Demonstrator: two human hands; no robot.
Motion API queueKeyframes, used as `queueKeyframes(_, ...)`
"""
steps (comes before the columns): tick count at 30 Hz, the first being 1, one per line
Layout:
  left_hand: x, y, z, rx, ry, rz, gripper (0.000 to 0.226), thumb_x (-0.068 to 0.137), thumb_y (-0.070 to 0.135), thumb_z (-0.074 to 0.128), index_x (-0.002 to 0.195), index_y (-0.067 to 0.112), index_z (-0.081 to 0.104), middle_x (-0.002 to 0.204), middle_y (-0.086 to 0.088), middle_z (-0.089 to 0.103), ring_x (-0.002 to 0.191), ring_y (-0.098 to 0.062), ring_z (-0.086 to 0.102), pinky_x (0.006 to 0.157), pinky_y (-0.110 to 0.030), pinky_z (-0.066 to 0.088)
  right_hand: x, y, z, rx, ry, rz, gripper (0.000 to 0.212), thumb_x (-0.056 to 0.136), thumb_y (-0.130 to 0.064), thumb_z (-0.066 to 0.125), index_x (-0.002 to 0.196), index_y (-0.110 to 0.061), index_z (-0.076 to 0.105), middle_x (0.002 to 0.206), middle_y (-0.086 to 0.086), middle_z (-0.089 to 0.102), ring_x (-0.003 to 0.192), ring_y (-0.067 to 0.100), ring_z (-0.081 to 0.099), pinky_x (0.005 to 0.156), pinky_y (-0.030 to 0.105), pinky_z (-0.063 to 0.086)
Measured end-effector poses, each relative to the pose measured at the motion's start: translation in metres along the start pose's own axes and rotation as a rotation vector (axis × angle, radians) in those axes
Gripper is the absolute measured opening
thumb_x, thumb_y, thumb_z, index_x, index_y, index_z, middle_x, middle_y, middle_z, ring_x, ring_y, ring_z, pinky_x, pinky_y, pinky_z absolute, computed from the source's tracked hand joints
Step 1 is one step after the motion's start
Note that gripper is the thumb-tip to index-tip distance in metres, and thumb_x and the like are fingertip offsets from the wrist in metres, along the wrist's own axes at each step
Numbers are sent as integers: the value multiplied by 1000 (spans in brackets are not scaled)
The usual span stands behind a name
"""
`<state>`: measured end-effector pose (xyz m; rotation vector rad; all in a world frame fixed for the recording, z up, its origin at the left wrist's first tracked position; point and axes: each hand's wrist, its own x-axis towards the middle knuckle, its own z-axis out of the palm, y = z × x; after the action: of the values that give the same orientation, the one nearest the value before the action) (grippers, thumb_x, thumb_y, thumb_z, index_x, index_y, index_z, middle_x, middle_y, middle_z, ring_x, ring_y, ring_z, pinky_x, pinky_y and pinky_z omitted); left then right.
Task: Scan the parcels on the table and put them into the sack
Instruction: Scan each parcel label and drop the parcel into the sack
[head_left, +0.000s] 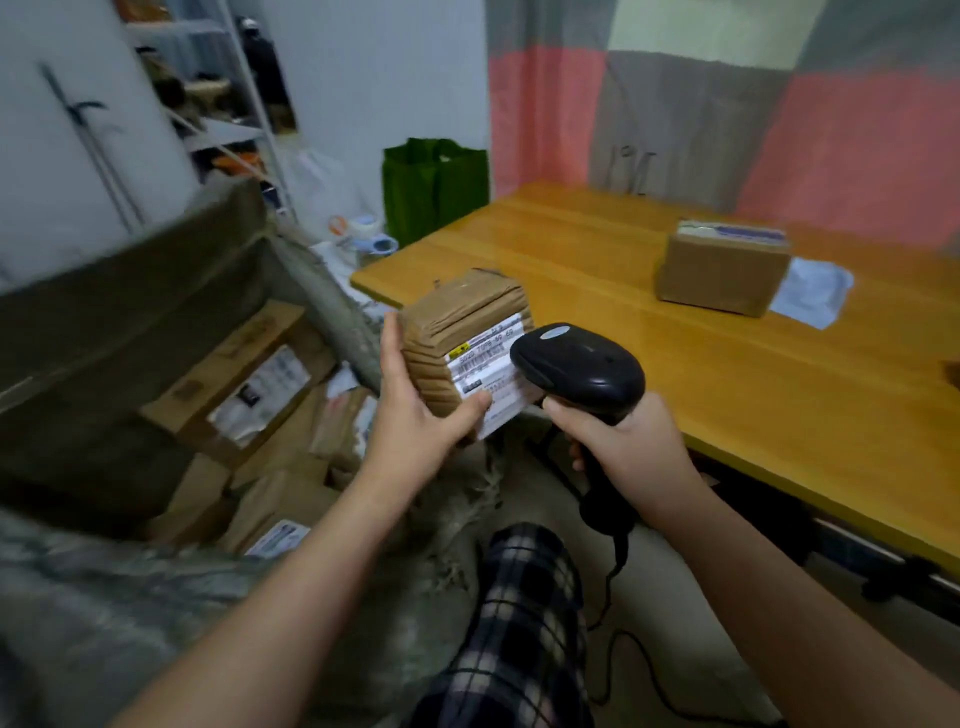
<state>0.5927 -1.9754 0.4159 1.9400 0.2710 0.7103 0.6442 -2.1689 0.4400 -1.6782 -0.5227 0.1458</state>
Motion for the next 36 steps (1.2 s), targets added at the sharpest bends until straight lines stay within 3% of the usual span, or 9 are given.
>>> queueKeyframes(4,-34,-36,-82,143,224,-116,104,71,21,84,150,15,16,134,7,45,117,11,44,92,1,31,5,-4,75,-22,-185,-50,16,76,-27,79,83,-35,67,75,-17,69,77,-3,65,71,19,51)
queueKeyframes(9,-60,-67,-171,385,438,-207,97,66,23,87,143,14,28,138,-7,44,129,-22,45,111,-41,35,10,-4,149,-144,-333,-83,15,73,-35,80,79,-36,66,72,-19,69,75,-11,61,64,11,46)
queueKeyframes(11,-65,-75,-196,583,482,-293,99,65,32,85,144,17,27,137,-13,39,127,-30,40,111,-45,32,14,-2,170,-170,-363,-84,15,73,-38,80,81,-36,67,68,-17,68,72,-6,62,60,14,45)
queueKeyframes(16,-69,-92,-234,876,480,-473,97,69,40,79,145,12,26,130,-22,39,118,-41,39,102,-48,33,20,5,211,-240,-404,-82,19,73,-41,79,76,-28,65,60,-17,65,60,-8,59,52,10,41)
queueKeyframes(20,-68,-108,-247,1229,367,-422,88,67,35,79,141,15,34,121,-22,42,105,-41,43,92,-49,37,19,12,227,-255,-441,-84,18,73,-39,79,76,-28,64,69,-14,67,71,-10,59,57,7,41)
queueKeyframes(23,-61,-124,-242,1344,186,-342,63,79,27,69,136,18,44,127,-16,47,109,-38,45,91,-48,40,19,17,234,-270,-431,-92,22,73,-37,80,66,-28,61,58,-21,63,69,-19,55,54,2,40)
queueKeyframes(28,-32,-128,-223,1304,-10,-428,36,93,32,53,125,16,54,127,-13,51,115,-34,48,93,-42,40,23,24,231,-290,-419,-57,23,73,-37,79,66,-23,62,58,-11,64,65,-10,60,52,7,40)
queueKeyframes(31,-19,-115,-204,1191,36,-311,37,91,38,56,121,16,57,124,-11,52,113,-31,47,94,-41,40,29,22,216,-264,-370,-16,21,73,-38,79,72,-22,66,59,-9,66,59,-2,62,54,16,45)
queueKeyframes(36,3,-70,-149,1015,21,-52,39,92,36,55,128,22,55,127,-4,54,118,-23,46,100,-38,38,42,13,160,-174,-223,-6,17,75,-31,80,87,-31,67,70,-17,68,69,-10,61,58,9,42)
